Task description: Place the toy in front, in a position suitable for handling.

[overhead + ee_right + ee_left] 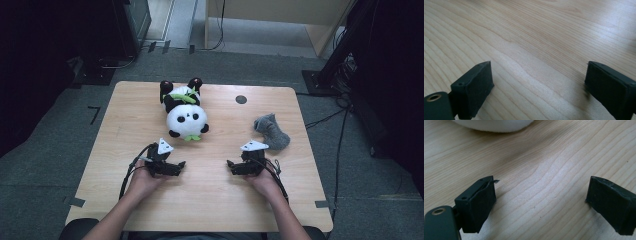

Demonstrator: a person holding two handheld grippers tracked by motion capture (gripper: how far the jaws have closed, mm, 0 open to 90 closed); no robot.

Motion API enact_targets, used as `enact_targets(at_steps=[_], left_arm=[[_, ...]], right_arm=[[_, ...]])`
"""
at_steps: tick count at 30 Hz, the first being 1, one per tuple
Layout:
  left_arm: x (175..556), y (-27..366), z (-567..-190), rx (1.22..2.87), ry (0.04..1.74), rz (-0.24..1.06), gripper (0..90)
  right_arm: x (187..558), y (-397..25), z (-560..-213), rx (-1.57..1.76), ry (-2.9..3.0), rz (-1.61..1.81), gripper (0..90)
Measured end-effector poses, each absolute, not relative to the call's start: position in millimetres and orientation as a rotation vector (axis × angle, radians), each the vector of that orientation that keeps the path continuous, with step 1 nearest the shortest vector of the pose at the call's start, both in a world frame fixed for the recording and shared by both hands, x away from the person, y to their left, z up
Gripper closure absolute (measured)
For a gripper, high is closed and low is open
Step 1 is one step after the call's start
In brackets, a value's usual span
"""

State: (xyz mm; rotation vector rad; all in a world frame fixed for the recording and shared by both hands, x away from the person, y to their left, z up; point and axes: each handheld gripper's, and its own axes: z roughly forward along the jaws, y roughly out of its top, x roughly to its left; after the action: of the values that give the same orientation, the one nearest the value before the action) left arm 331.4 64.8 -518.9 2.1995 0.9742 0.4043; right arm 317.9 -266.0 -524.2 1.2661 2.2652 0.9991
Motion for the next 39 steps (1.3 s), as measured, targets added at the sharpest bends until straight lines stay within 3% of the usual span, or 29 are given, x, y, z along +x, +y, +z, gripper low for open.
enact_targets(at_steps=[5, 7, 11, 14, 26, 39], left_arm=[[332, 63, -516, 2.196, 0.939, 0.399, 20.4], [331, 63, -515, 2.201, 0.935, 0.401, 31.8], [329, 61, -512, 2.238, 0.892, 0.45, 32.6], [331, 62, -509, 2.224, 0.897, 0.393, 36.8], [343, 76, -488, 2.133, 0.932, 0.261, 30.9], [364, 83, -458, 2.148, 0.859, 0.323, 32.0]], right_arm=[[318, -265, -523, 1.287, 2.265, 0.98, 7.3], [317, -265, -521, 1.277, 2.284, 0.973, 12.3], [318, -268, -517, 1.306, 2.299, 0.998, 18.2], [319, -270, -515, 1.333, 2.304, 1.0, 21.5], [320, -269, -507, 1.318, 2.304, 1.021, 21.5], [318, -259, -515, 1.277, 2.33, 0.923, 21.1]])
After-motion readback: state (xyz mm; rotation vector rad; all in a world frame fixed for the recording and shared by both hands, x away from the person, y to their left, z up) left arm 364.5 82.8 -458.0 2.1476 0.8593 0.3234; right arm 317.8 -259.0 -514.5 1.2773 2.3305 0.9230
